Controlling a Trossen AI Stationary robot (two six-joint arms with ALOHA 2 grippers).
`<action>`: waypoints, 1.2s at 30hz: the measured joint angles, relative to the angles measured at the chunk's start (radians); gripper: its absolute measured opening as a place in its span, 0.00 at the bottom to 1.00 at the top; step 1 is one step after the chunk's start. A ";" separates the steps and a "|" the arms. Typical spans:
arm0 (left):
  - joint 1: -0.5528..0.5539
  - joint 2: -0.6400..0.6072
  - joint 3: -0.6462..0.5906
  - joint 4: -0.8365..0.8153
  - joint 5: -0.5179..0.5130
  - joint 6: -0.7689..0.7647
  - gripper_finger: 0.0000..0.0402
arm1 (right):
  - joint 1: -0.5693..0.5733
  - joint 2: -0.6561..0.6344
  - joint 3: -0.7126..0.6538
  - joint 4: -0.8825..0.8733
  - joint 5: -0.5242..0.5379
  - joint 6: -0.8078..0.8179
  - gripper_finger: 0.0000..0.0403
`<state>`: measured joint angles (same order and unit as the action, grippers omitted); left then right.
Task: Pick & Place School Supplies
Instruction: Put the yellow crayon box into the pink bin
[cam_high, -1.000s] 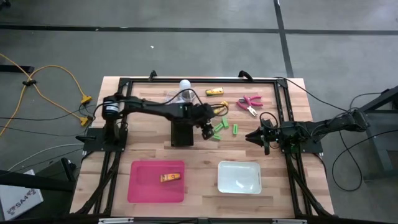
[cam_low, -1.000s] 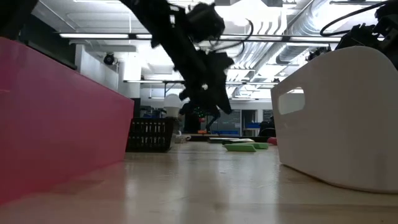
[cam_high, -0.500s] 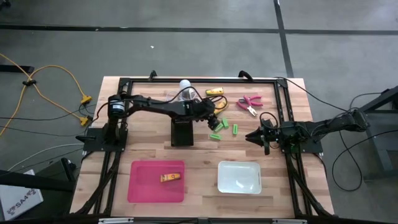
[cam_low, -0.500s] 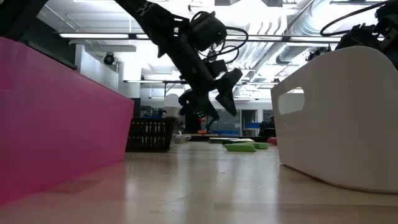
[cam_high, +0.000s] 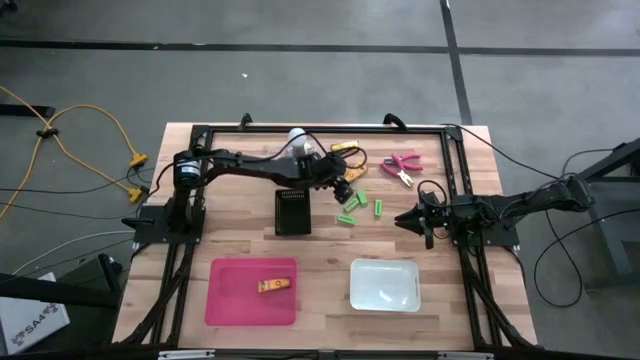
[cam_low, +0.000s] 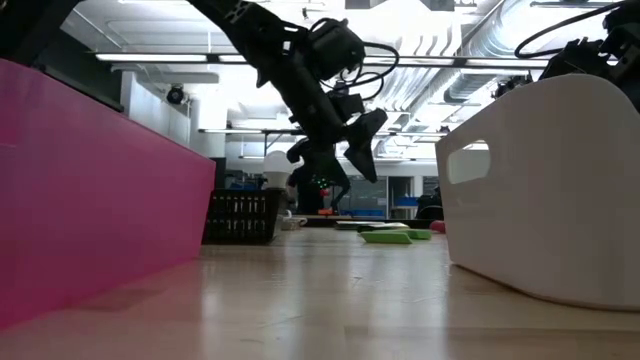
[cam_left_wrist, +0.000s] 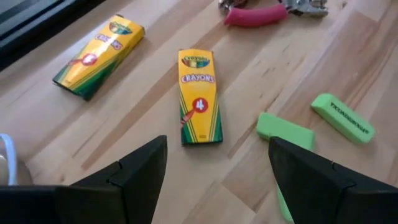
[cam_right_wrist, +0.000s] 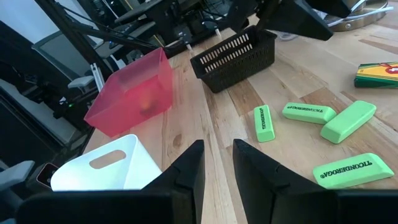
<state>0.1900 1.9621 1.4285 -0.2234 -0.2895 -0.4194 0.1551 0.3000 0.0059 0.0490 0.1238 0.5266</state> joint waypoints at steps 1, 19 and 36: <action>0.003 0.006 0.005 -0.006 0.002 -0.002 0.68 | 0.000 0.000 0.000 0.000 0.000 0.000 0.18; 0.033 0.162 0.200 -0.109 0.051 0.003 0.68 | 0.000 0.000 0.000 0.002 -0.001 0.000 0.18; 0.035 0.212 0.196 -0.117 0.047 -0.026 0.68 | 0.000 0.000 0.000 0.003 0.000 0.000 0.18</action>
<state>0.2245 2.1743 1.6249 -0.3407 -0.2420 -0.4458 0.1548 0.2996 0.0056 0.0525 0.1238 0.5262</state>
